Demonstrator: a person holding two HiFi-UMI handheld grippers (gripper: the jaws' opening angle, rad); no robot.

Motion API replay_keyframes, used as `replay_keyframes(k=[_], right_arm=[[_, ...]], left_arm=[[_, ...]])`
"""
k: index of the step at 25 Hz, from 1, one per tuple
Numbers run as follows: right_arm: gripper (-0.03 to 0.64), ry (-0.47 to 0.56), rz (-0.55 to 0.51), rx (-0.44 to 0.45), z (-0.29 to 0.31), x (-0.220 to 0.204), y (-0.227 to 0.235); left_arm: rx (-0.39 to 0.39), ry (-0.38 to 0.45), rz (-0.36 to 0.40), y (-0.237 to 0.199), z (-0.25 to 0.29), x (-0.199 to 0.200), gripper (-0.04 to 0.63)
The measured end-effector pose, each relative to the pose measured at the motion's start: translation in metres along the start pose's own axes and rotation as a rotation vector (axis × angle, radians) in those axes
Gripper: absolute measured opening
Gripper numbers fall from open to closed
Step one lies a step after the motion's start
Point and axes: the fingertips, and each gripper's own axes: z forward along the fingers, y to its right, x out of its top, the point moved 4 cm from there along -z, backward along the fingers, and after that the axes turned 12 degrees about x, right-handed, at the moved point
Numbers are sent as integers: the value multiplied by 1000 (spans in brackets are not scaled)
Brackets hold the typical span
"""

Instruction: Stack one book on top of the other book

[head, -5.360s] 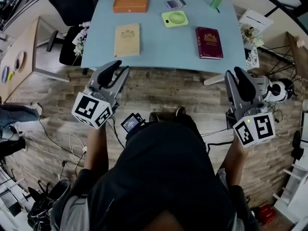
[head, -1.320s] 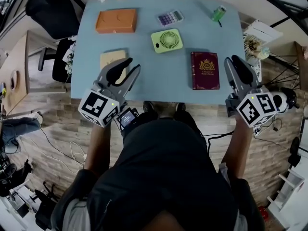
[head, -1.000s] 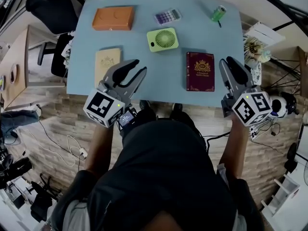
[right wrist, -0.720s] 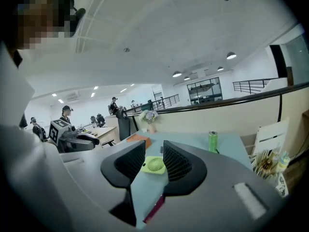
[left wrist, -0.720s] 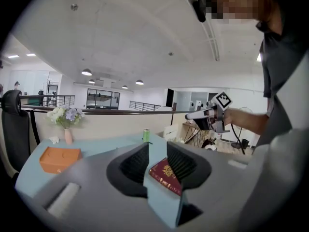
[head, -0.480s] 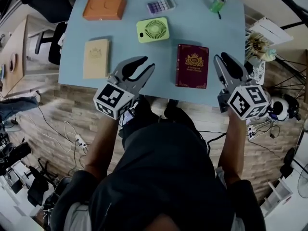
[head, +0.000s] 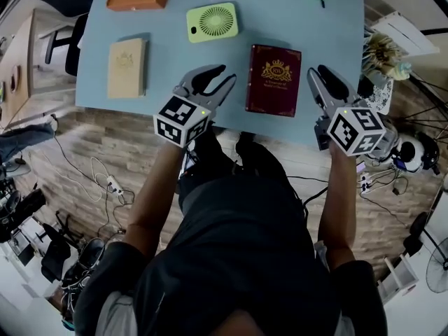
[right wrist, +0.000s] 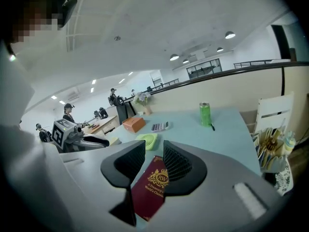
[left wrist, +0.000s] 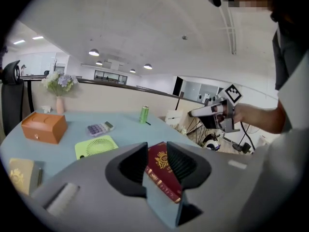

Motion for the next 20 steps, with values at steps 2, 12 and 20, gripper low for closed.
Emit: replay_keyframes(k=[2, 12, 20], right_arm=[[117, -23, 20, -5, 5, -14, 12], [117, -163, 139, -29, 34, -95, 64], [118, -233, 211, -42, 53, -140, 88]], left_arm=[[5, -31, -16, 1, 13, -13, 167], [-9, -170, -89, 11, 75, -74, 167], [-38, -241, -124, 14, 114, -104, 169]])
